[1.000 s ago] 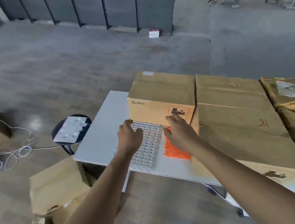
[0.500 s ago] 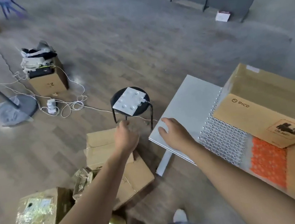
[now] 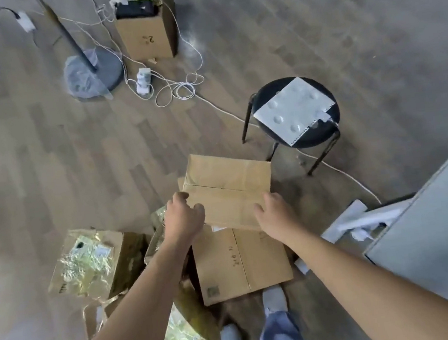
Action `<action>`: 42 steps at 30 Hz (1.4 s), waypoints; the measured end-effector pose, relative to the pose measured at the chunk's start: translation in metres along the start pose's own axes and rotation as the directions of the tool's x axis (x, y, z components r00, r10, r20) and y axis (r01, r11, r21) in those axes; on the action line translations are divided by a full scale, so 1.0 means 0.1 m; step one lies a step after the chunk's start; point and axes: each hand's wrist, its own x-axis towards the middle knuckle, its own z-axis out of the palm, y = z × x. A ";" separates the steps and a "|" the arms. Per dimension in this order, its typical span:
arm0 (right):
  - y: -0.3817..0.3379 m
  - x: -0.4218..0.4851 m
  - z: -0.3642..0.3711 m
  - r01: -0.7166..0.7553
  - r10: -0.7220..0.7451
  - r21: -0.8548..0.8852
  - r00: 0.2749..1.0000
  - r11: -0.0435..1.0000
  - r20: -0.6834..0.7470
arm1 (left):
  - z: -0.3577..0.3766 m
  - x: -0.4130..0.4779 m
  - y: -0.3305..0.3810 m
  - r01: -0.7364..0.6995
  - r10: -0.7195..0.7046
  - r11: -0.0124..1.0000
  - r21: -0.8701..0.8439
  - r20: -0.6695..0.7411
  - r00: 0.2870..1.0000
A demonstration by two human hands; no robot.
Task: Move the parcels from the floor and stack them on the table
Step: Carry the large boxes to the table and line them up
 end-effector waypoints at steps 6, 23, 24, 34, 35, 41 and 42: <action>0.63 1.38 0.96 -0.183 0.192 0.069 0.968 0.981 -0.161 | 0.74 1.42 -0.81 0.038 -0.038 0.994 0.103 -0.003 0.999; 0.30 1.12 0.79 -0.242 0.378 0.427 0.886 0.871 -0.270 | 0.08 1.02 -1.22 0.191 -0.237 0.912 -0.364 -0.086 0.968; 0.11 0.93 0.66 -0.217 0.350 0.419 0.896 0.882 -0.272 | -0.18 0.83 -1.14 0.183 -0.232 0.908 -0.377 -0.089 0.969; -1.14 -1.18 -1.27 0.129 0.122 0.432 0.853 0.892 -0.507 | -2.10 -1.01 0.15 -0.135 -0.004 0.849 -0.511 -0.263 0.965; -1.15 -1.38 -1.48 0.143 0.105 0.400 0.836 0.905 -0.538 | -2.18 -1.17 0.32 -0.188 0.044 0.839 -0.510 -0.282 0.958; -0.66 -2.51 -2.42 0.098 0.216 0.395 0.706 0.914 -0.674 | -2.15 -1.92 1.35 -0.370 0.335 0.793 -0.484 -0.161 0.928; -0.50 -2.69 -2.50 0.081 0.239 0.396 0.682 0.915 -0.692 | -2.07 -2.03 1.49 -0.382 0.373 0.788 -0.484 -0.119 0.920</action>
